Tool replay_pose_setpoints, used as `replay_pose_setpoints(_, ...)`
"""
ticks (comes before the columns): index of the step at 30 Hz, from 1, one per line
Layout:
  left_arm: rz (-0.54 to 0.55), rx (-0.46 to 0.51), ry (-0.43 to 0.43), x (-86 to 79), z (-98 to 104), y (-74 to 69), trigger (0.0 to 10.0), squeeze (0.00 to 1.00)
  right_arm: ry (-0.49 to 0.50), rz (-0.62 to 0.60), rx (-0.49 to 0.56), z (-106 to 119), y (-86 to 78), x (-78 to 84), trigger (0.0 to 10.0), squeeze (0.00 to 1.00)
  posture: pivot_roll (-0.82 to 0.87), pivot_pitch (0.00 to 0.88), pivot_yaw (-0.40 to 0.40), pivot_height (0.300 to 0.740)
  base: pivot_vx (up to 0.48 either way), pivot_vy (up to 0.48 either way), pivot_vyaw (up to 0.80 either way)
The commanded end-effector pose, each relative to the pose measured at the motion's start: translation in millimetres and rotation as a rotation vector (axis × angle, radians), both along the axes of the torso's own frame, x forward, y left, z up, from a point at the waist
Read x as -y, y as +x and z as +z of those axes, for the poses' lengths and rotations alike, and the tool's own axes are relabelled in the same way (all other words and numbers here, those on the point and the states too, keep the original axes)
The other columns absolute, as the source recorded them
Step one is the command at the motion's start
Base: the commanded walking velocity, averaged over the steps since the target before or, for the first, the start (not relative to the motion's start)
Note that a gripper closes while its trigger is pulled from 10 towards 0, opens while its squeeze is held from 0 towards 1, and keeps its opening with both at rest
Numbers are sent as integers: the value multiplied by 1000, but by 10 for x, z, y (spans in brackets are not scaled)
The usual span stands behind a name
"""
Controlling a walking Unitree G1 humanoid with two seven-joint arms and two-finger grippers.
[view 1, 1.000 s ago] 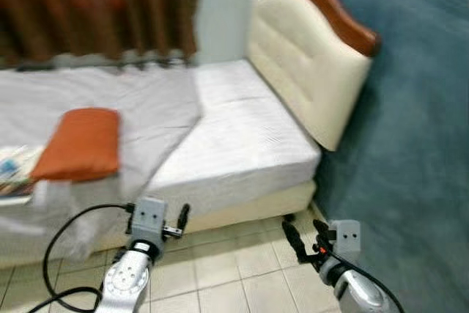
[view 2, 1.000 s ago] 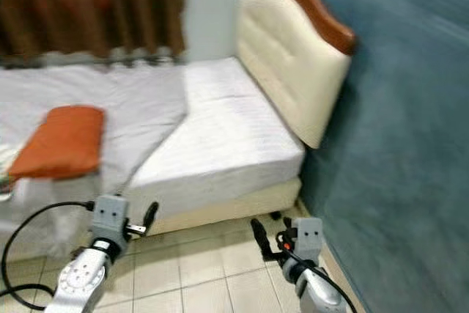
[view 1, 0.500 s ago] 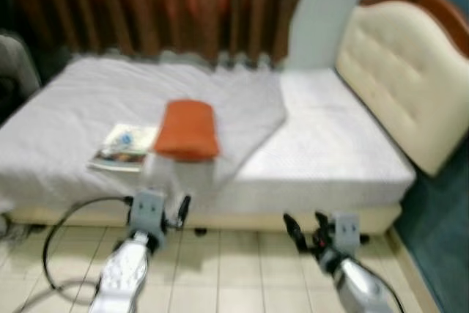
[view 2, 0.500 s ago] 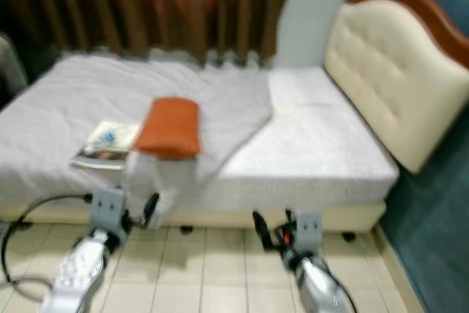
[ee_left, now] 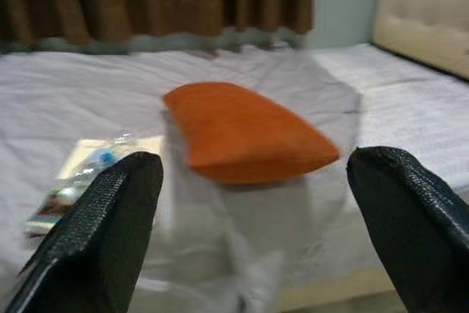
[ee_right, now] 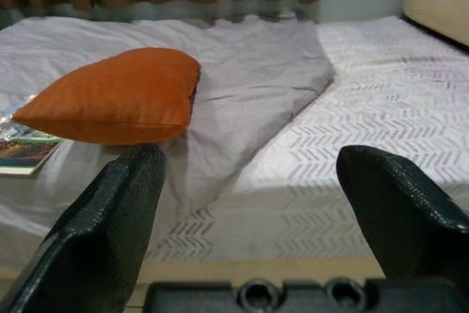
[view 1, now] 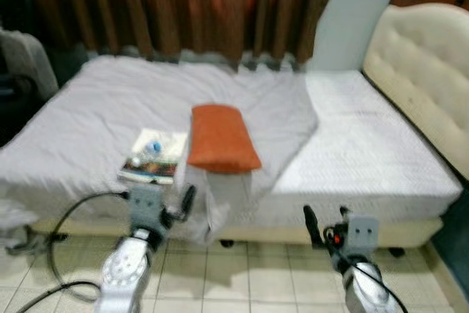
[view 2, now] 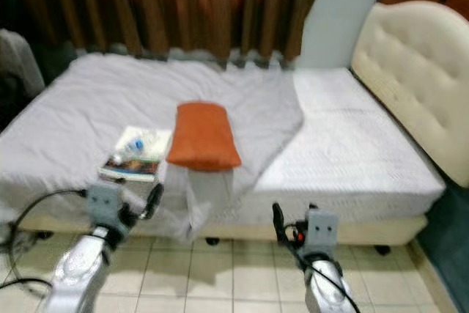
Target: Clean up the room
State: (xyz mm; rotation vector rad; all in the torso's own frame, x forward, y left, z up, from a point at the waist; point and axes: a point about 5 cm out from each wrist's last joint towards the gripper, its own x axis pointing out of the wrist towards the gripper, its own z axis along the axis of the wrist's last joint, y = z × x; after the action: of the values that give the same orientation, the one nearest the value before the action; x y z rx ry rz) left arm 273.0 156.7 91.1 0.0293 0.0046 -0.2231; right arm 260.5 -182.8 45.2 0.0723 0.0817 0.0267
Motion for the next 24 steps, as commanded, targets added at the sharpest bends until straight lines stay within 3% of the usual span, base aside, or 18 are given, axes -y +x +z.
replay_pose_setpoints(1, 13, -7, 19, -56, -11, 11, 10000, 0, 20, 31, 1, 31, 46, -42, 10000, 0, 78, 0, -62, 740, 480, 0, 0)
replay_pose_setpoints(6, 33, -49, 54, -79, -87, 19, 10000, 0, 30, 112, -31, 2, 69, -128, 10000, 0, 83, 0, -71, 740, 480, 0, 0)
replay_pose_setpoints(12, 19, -53, 73, -80, -100, 16, 10000, 0, 35, 122, -50, -32, 64, -130, 10000, 0, 91, 0, -73, 740, 480, 0, 0)
replay_pose_setpoints(17, 20, -47, 77, -89, -89, 35, 10000, 0, 32, 150, -62, -42, 103, -166, 10000, 0, 92, 0, -72, 740, 480, 0, -704)
replay_pose_setpoints(24, 36, -38, 70, -83, -77, 37, 10000, 0, 37, 176, -59, -4, 187, -195, 10000, 0, 90, 0, -70, 740, 480, 0, 0)
